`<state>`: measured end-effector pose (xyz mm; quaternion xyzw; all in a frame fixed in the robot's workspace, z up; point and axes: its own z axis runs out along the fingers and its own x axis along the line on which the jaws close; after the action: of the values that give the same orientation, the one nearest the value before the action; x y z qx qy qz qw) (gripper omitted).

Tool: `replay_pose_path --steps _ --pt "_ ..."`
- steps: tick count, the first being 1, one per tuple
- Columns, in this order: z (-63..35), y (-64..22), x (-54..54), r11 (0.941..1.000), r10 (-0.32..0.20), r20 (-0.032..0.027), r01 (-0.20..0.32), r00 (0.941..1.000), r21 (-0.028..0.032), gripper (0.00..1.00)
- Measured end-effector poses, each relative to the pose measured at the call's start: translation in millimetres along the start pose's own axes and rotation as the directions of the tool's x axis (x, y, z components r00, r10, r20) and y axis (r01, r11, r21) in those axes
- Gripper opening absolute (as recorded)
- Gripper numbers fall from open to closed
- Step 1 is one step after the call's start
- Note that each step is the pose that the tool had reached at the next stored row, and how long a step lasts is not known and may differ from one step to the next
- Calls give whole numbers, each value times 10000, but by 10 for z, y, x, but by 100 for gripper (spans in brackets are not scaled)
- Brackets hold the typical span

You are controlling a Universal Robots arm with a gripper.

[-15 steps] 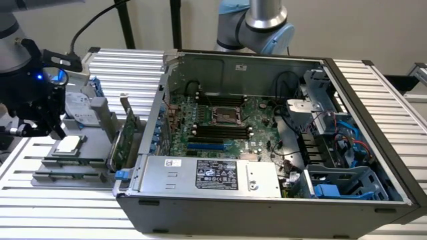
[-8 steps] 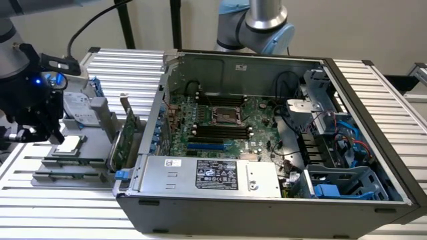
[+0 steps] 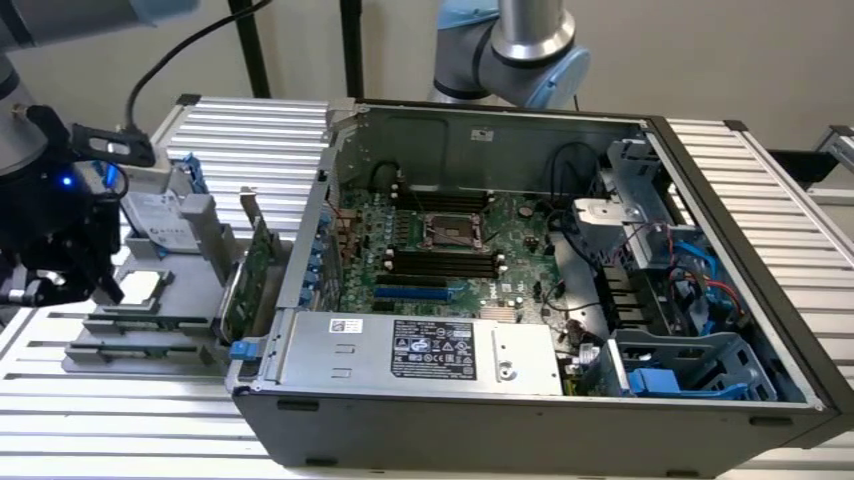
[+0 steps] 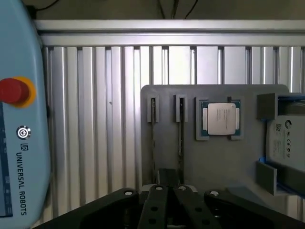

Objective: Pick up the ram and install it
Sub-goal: 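Pick up the ram and move it above insertion slot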

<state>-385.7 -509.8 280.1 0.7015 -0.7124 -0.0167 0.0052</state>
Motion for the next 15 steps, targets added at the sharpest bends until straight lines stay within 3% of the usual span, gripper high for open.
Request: replay_pose_path --steps 1,7,15 --pt "1 -2 6 10000 -27 -1 27 10000 0 100" --pt "12 -11 10 10000 -31 -2 31 10000 -1 100" --pt "155 -16 33 10000 -32 -1 32 10000 2 100"
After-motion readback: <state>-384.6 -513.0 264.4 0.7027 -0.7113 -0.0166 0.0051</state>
